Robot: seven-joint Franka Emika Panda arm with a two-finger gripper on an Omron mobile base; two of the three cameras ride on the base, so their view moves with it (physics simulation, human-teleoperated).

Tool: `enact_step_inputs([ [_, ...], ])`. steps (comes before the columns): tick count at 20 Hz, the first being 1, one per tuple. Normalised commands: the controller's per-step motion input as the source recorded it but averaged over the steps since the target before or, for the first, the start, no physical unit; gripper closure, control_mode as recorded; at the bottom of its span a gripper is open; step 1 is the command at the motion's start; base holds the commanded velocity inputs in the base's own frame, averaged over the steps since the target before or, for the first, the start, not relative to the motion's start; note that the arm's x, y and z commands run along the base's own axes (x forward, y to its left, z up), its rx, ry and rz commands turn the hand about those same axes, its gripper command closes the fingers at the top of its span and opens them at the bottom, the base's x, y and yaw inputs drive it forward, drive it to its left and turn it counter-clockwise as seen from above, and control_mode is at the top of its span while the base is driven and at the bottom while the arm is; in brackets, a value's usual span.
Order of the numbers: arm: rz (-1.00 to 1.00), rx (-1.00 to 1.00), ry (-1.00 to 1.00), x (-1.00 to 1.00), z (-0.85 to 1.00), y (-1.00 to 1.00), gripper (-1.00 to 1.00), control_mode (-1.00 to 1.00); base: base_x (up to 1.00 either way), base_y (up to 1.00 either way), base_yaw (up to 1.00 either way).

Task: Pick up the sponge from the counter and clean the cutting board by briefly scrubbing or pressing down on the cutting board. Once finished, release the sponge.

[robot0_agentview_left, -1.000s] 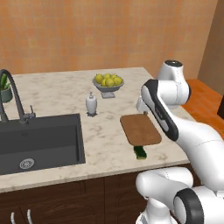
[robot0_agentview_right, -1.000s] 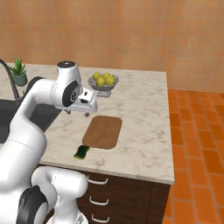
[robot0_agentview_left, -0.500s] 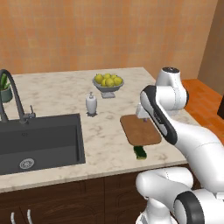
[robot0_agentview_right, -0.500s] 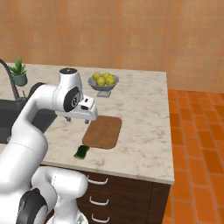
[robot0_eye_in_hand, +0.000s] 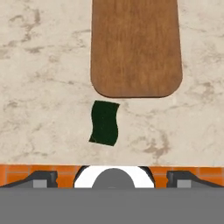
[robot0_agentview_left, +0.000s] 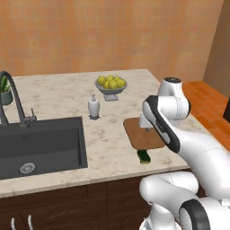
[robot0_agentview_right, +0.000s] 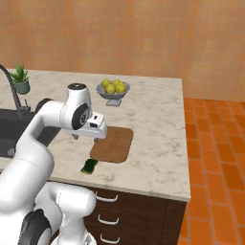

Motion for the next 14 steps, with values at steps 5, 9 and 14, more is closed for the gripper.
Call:
enact_step_inputs([
  [5,0.00,0.00,0.00,0.03,-0.28,0.00,-1.00,-1.00,0.00,0.00,0.00],
  [9,0.00,0.00,0.02,0.00,-0.29,0.00,-1.00,-1.00,0.00,0.00,0.00],
  [14,0.00,0.00,0.08,0.10,-0.47,0.11,-1.00,-1.00,0.00,0.00,0.00],
])
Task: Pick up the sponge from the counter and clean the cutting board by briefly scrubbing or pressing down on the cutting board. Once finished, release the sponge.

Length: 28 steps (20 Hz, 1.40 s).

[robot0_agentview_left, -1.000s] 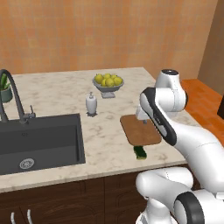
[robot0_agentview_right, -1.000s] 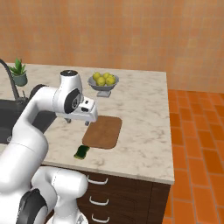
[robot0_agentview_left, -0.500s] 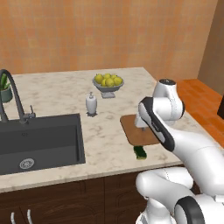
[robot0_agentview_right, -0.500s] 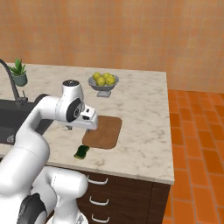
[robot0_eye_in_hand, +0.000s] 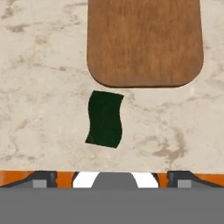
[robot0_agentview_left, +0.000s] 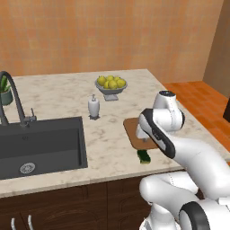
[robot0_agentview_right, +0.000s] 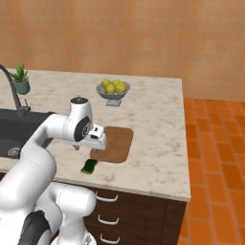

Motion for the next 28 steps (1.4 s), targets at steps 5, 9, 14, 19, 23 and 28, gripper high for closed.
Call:
enact_step_inputs([
  [5,0.00,0.00,0.06,0.27,-0.63,0.09,-1.00,-1.00,0.00,0.00,0.00],
  [9,0.00,0.00,0.06,0.40,-0.45,0.00,-1.00,-1.00,0.00,0.00,0.00],
  [14,0.00,0.00,0.04,0.16,-0.36,0.01,-1.00,-1.00,0.00,0.00,0.00],
  [19,0.00,0.00,0.05,0.00,-0.44,0.01,-1.00,-1.00,0.00,0.00,0.00],
  [23,0.00,0.00,0.00,0.00,-0.33,0.04,-1.00,-1.00,0.00,0.00,0.00],
  [28,0.00,0.00,0.00,0.00,-0.21,0.15,-1.00,-1.00,0.00,0.00,0.00],
])
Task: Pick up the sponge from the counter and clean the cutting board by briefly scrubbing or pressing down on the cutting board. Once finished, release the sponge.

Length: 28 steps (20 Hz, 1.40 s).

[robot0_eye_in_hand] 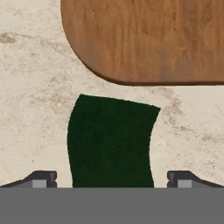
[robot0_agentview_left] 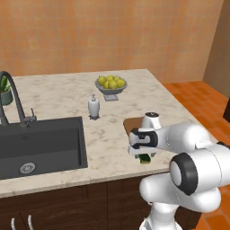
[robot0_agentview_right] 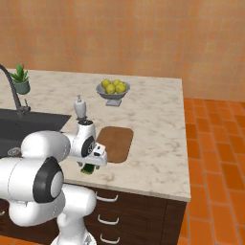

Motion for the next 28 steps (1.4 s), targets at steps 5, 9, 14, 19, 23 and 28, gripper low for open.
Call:
enact_step_inputs([
  [5,0.00,0.00,0.00,0.07,-0.08,0.01,-1.00,-1.00,0.00,0.00,0.00],
  [9,0.00,0.00,-0.02,0.09,-0.05,0.00,-1.00,-1.00,0.00,0.00,0.00],
  [14,0.00,0.00,-0.02,0.01,-0.20,0.00,-1.00,-1.00,0.00,0.00,0.00],
  [19,0.00,0.00,-0.01,0.00,-0.15,0.00,1.00,-1.00,0.00,0.00,0.00],
  [23,0.00,0.00,0.00,0.00,0.00,0.00,1.00,-1.00,0.00,0.00,0.00],
  [28,0.00,0.00,-0.07,0.00,0.48,0.00,1.00,-1.00,0.00,0.00,0.00],
])
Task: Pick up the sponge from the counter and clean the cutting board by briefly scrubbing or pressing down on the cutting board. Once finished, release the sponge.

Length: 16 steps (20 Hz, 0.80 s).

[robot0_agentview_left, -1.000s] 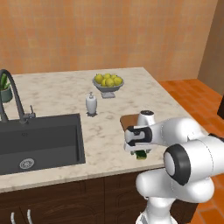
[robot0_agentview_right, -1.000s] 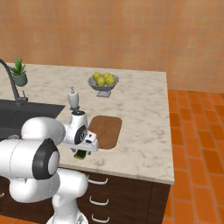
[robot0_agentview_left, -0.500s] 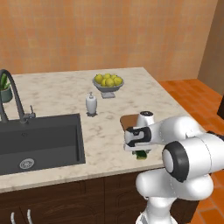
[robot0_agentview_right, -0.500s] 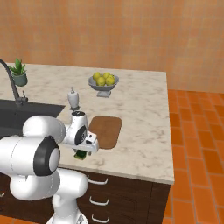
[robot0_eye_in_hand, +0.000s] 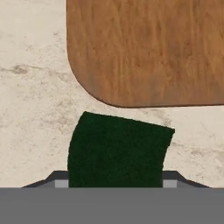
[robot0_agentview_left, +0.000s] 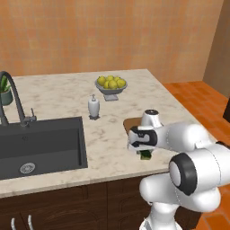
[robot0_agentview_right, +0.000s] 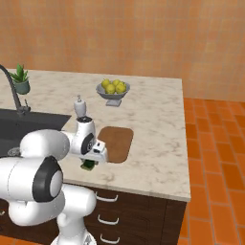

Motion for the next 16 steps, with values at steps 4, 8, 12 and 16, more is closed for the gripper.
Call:
enact_step_inputs([
  [4,0.00,0.00,0.00,0.20,0.86,0.00,1.00,-1.00,0.00,0.00,0.00],
  [8,0.00,0.00,0.00,0.46,0.22,-0.10,1.00,-1.00,0.00,0.00,0.00],
  [12,0.00,0.00,0.11,0.71,0.00,-0.09,1.00,-1.00,0.00,0.00,0.00],
  [16,0.04,0.00,0.02,0.54,0.00,-0.02,1.00,-1.00,0.00,0.00,0.00],
])
